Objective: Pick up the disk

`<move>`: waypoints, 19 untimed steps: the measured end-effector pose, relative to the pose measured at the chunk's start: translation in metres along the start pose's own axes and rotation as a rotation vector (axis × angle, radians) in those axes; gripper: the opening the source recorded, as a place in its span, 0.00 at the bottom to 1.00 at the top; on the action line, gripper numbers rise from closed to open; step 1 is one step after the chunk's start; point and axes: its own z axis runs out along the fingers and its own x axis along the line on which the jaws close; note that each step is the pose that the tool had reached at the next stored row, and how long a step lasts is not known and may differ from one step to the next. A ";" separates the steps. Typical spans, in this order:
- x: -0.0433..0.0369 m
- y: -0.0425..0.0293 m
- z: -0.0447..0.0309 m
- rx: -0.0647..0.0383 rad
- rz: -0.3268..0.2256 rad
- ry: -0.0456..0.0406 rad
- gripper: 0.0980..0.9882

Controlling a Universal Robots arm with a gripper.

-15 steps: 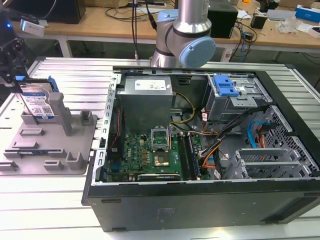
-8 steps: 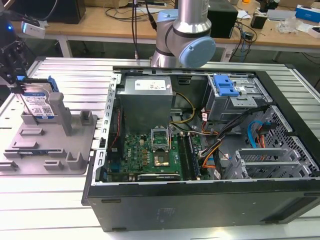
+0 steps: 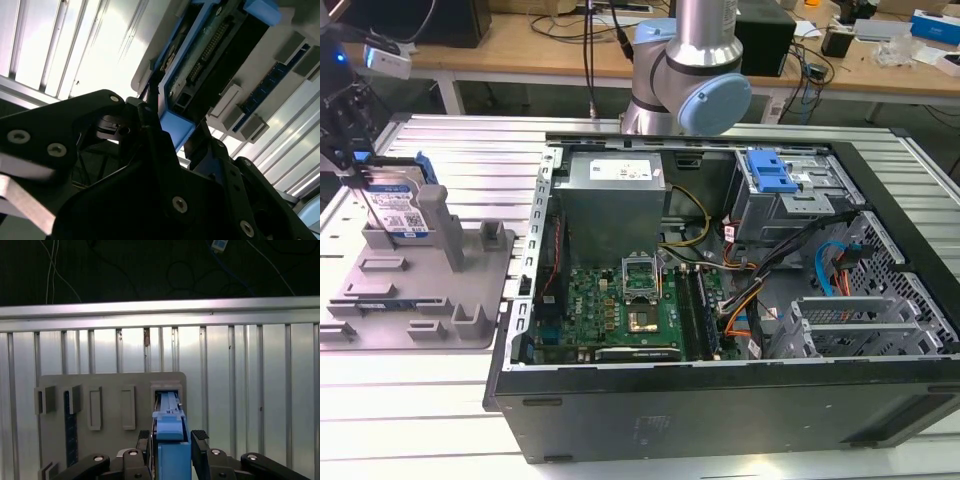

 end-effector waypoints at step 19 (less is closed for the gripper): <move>0.0010 0.0001 0.0020 0.000 0.000 0.0000 0.40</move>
